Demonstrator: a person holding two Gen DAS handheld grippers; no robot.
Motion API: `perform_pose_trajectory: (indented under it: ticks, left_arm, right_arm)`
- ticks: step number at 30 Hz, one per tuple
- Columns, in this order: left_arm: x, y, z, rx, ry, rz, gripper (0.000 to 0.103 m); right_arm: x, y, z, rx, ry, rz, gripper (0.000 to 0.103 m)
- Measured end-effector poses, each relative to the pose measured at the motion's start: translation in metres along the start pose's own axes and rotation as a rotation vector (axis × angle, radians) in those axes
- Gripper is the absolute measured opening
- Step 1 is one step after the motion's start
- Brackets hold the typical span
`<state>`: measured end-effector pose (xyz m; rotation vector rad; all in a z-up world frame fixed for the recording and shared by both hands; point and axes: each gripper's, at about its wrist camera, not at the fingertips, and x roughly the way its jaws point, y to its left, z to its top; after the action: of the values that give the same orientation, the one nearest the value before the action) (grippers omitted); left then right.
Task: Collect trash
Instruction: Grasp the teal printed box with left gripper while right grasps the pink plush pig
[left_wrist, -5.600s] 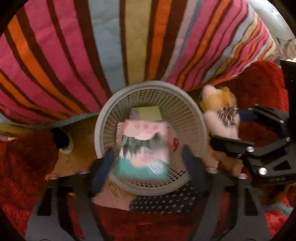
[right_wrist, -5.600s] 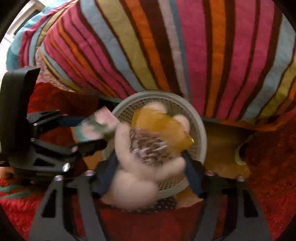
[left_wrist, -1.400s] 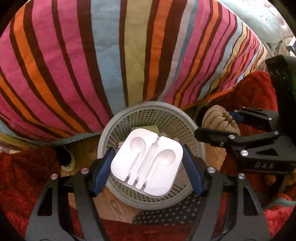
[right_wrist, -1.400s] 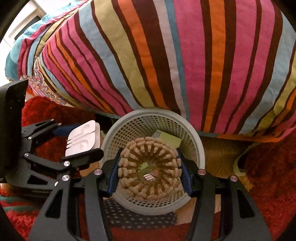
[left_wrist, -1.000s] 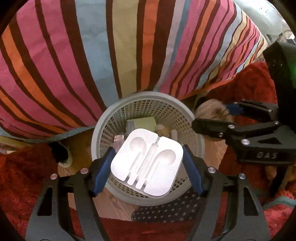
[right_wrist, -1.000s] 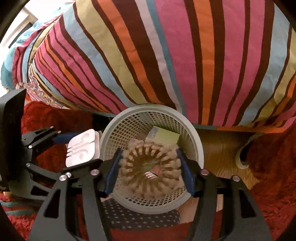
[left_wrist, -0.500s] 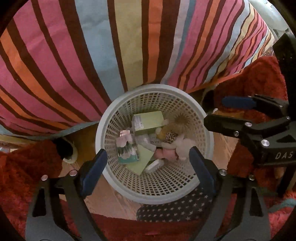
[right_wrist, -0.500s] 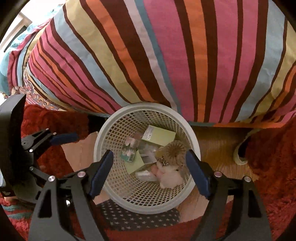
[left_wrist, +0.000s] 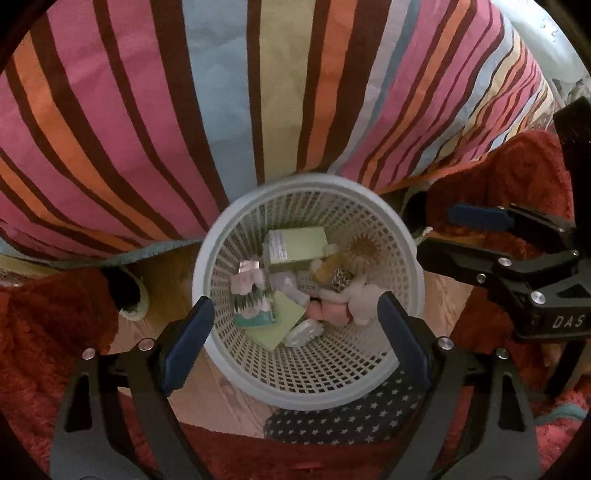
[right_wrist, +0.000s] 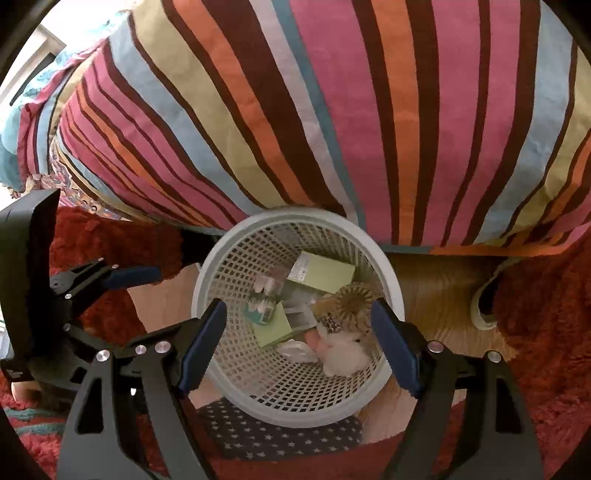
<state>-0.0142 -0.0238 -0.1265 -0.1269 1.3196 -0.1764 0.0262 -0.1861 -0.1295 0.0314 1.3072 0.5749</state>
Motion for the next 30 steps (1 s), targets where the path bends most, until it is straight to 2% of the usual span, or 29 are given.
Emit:
perform_pose_trajectory:
  ticks: [3,5,7,9,10,12,13,16,18,22,24,27,30]
  left_arm:
    - [-0.026,-0.003,0.003,0.023,-0.076,0.008,0.087]
    - [-0.062,-0.002,0.011,0.027,-0.141,-0.029,0.087]
    - [-0.103,0.002,0.029,0.041,-0.226,-0.060,0.087]
    - [-0.145,0.005,0.057,0.083,-0.338,-0.027,0.087]
    - [-0.168,0.007,0.082,0.106,-0.404,0.025,0.087]
    - [-0.188,0.013,0.117,0.120,-0.495,0.070,0.087]
    - [-0.196,0.017,0.141,0.113,-0.549,0.095,0.087]
    - [-0.200,0.031,0.228,0.058,-0.650,0.127,0.087]
    - [-0.192,0.040,0.280,0.010,-0.681,0.138,0.087]
    - [-0.170,0.051,0.370,-0.079,-0.685,0.137,0.087]
    - [-0.162,0.057,0.398,-0.111,-0.674,0.152,0.087]
    - [-0.144,0.061,0.440,-0.141,-0.649,0.233,0.087]
    - [-0.132,0.072,0.464,-0.167,-0.626,0.230,0.087]
  right_arm:
    - [-0.025,0.009,0.002,-0.039,-0.068,0.046,0.076]
    - [-0.057,0.017,0.009,-0.089,-0.145,0.098,0.076]
    - [-0.103,0.020,0.027,-0.135,-0.270,0.135,0.076]
    - [-0.142,0.018,0.054,-0.174,-0.404,0.107,0.076]
    - [-0.155,0.016,0.066,-0.184,-0.451,0.083,0.076]
    - [-0.177,0.008,0.104,-0.194,-0.552,0.030,0.076]
    - [-0.184,0.001,0.134,-0.184,-0.601,-0.018,0.076]
    - [-0.184,-0.015,0.197,-0.134,-0.678,-0.102,0.076]
    - [-0.175,-0.027,0.242,-0.114,-0.704,-0.158,0.076]
    - [-0.147,-0.046,0.324,-0.080,-0.689,-0.211,0.076]
    - [-0.135,-0.048,0.350,-0.102,-0.680,-0.246,0.076]
    - [-0.122,-0.055,0.374,-0.115,-0.645,-0.271,0.076]
    - [-0.109,-0.060,0.396,-0.117,-0.604,-0.267,0.076]
